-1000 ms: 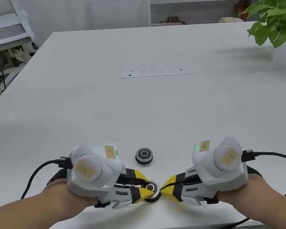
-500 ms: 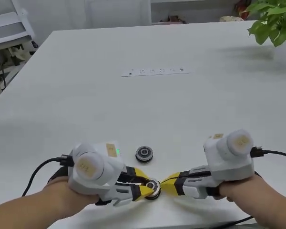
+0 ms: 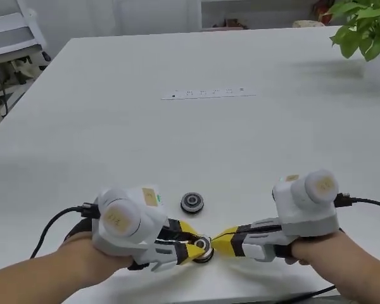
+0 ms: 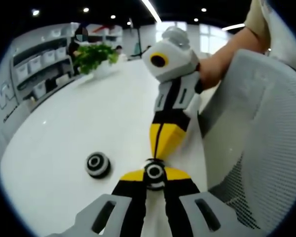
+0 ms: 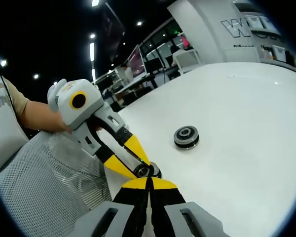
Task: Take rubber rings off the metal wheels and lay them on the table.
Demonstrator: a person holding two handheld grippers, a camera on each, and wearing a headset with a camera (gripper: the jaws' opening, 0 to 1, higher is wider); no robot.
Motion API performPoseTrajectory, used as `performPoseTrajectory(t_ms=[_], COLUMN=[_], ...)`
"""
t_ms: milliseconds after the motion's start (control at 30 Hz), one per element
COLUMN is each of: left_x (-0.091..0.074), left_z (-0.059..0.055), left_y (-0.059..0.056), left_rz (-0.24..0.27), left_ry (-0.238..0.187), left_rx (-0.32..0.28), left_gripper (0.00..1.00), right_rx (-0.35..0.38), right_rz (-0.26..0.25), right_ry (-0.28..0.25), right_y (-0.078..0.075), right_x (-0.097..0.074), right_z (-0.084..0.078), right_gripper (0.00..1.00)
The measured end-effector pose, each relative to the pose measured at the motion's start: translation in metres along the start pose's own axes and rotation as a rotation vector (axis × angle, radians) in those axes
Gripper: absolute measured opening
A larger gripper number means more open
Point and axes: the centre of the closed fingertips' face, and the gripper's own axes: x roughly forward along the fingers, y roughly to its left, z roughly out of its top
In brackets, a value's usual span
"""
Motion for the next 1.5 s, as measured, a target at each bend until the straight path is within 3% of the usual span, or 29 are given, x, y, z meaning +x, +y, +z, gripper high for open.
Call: performPoseTrajectory(t_ms=[533, 600, 633, 667, 733, 833, 1067, 1500], left_x=[0.000, 0.000, 0.000, 0.000, 0.000, 0.000, 0.000, -0.003], left_z=[0.000, 0.000, 0.000, 0.000, 0.000, 0.000, 0.000, 0.000], left_y=[-0.001, -0.001, -0.001, -0.001, -0.001, 0.000, 0.000, -0.001], left_rz=[-0.003, -0.004, -0.004, -0.003, -0.004, -0.002, 0.004, -0.014], left_ry=[-0.001, -0.002, -0.002, -0.002, -0.002, -0.002, -0.014, 0.008], left_rx=[0.002, 0.002, 0.001, 0.001, 0.002, 0.002, 0.001, 0.019], left_gripper=[0.12, 0.12, 0.12, 0.12, 0.12, 0.12, 0.13, 0.17], right_rx=[-0.035, -0.021, -0.026, -0.043, -0.074, -0.032, -0.026, -0.003], right_rz=[0.043, 0.082, 0.082, 0.118, 0.106, 0.086, 0.054, 0.047], right_ry=[0.000, -0.026, -0.022, -0.013, 0.000, -0.024, -0.020, -0.032], right_y=[0.008, 0.016, 0.017, 0.024, 0.026, 0.017, 0.010, 0.006], right_x=[0.004, 0.005, 0.005, 0.006, 0.007, 0.004, 0.002, 0.001], right_z=[0.003, 0.008, 0.008, 0.007, 0.006, 0.007, 0.004, 0.005], right_gripper=[0.00, 0.00, 0.00, 0.00, 0.00, 0.00, 0.00, 0.00])
